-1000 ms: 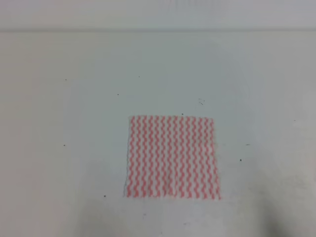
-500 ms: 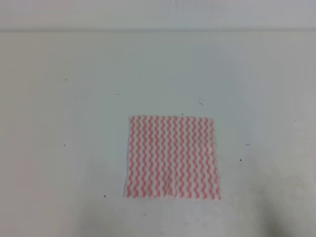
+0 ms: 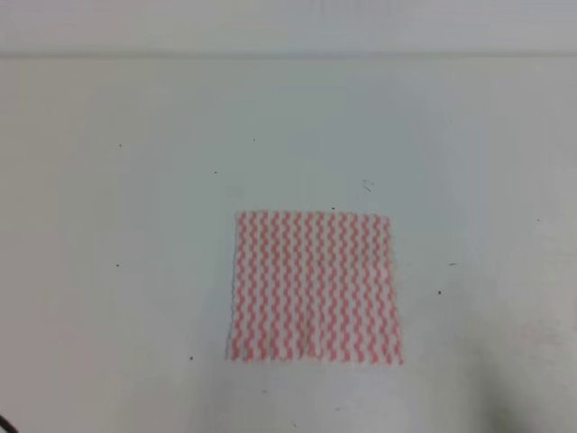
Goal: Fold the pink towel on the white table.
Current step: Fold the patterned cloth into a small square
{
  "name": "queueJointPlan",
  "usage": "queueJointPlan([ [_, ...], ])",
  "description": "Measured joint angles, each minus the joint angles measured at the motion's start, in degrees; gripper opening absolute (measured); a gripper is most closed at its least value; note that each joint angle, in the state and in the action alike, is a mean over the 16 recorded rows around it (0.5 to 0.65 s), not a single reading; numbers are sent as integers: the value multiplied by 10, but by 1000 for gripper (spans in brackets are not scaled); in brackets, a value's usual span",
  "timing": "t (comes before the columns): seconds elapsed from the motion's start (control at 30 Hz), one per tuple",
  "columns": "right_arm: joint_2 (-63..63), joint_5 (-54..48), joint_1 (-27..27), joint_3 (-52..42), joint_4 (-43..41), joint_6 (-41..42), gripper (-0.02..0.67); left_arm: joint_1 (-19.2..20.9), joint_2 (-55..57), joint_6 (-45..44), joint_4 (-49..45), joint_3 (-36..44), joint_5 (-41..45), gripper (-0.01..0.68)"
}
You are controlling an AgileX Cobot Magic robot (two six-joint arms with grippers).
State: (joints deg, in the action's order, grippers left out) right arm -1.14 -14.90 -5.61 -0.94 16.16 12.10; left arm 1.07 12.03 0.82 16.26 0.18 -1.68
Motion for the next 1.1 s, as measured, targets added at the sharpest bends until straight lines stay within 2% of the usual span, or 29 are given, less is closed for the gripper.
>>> queueJointPlan([
  [0.23, 3, -1, 0, 3, 0, 0, -19, 0, 0, 24, 55, 1, -45, 1],
  [0.87, 2, 24, 0, 2, 7, -1, -18, 0, 0, 48, 61, 4, -34, 1],
  [1.1, 6, 107, 0, 5, 99, -2, -19, 0, 0, 87, 62, 4, -35, 1],
])
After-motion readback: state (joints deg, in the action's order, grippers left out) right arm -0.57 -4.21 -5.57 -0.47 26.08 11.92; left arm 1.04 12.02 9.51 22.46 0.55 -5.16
